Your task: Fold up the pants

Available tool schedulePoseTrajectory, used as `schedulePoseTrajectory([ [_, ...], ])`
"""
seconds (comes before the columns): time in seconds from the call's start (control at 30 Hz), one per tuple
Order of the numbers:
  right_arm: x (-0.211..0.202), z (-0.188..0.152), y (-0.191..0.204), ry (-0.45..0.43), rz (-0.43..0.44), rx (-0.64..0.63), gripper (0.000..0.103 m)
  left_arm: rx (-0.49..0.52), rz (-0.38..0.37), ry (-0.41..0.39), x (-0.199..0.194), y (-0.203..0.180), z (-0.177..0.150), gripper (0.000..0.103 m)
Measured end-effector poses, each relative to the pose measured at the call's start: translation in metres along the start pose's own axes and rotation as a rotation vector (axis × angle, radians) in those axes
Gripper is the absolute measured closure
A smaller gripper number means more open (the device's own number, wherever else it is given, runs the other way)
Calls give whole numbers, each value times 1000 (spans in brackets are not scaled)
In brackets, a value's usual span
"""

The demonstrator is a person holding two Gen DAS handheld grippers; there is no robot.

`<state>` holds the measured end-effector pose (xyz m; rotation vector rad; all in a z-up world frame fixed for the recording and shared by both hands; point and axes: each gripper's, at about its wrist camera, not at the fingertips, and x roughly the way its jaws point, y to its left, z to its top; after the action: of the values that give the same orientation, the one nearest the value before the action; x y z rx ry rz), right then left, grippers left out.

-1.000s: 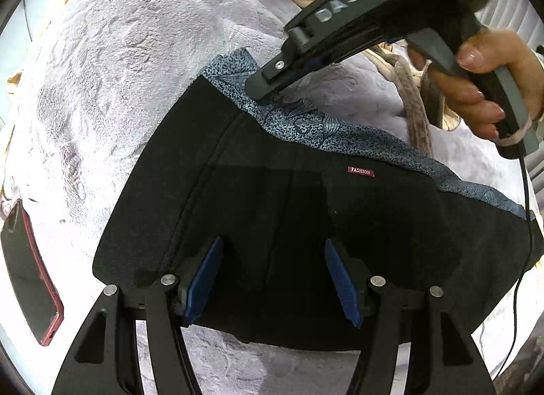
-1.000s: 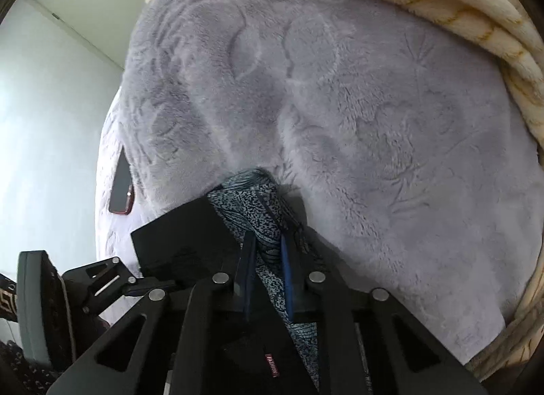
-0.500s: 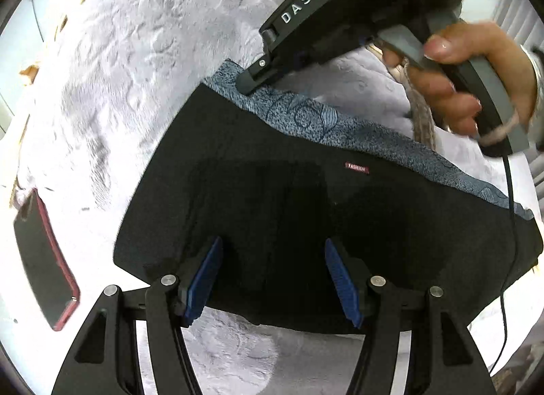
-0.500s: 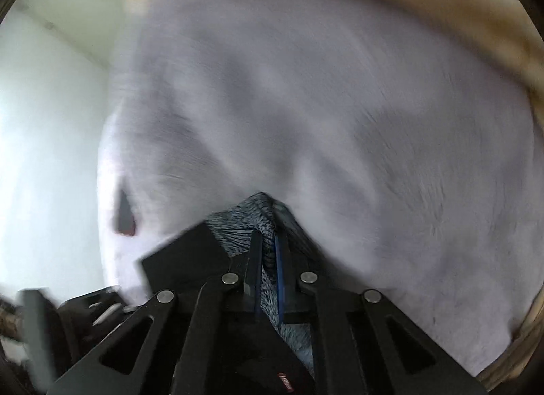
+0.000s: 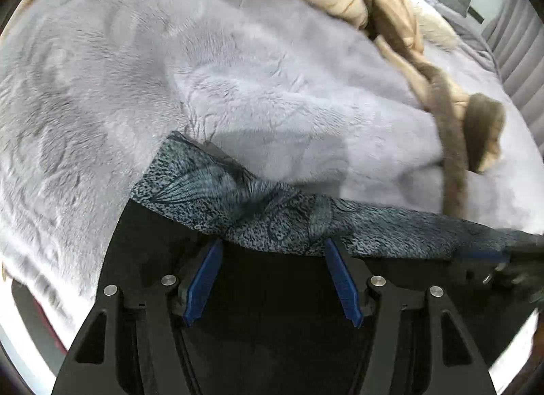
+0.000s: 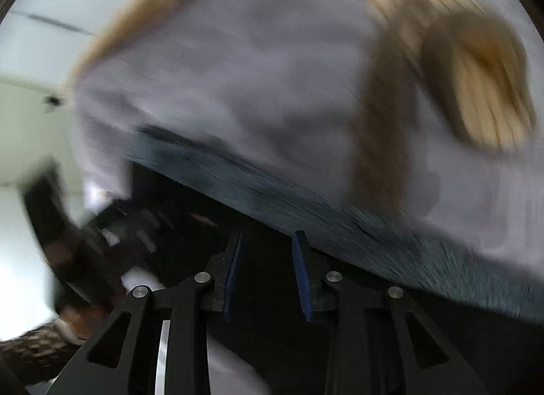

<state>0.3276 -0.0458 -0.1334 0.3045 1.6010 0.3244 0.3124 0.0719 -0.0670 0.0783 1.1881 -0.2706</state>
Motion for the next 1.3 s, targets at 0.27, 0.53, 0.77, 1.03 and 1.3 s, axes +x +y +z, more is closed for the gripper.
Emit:
schedulePoseTrajectory([
  [0.27, -62, -106, -83, -175, 205, 349, 87, 81, 1, 40, -31, -17, -32, 39],
  [0.53, -31, -229, -87, -96, 422, 545, 82, 131, 58, 56, -21, -30, -59, 24],
  [0.77, -13, -231, -86, -209, 483, 643, 82, 157, 69, 53, -20, -33, -60, 24],
  [1.03, -54, -223, -96, -306, 439, 627, 93, 174, 73, 47, -14, -38, -58, 23],
  [1.3, -57, -253, -113, -243, 346, 656, 92, 204, 46, 60, -37, -72, -53, 23],
])
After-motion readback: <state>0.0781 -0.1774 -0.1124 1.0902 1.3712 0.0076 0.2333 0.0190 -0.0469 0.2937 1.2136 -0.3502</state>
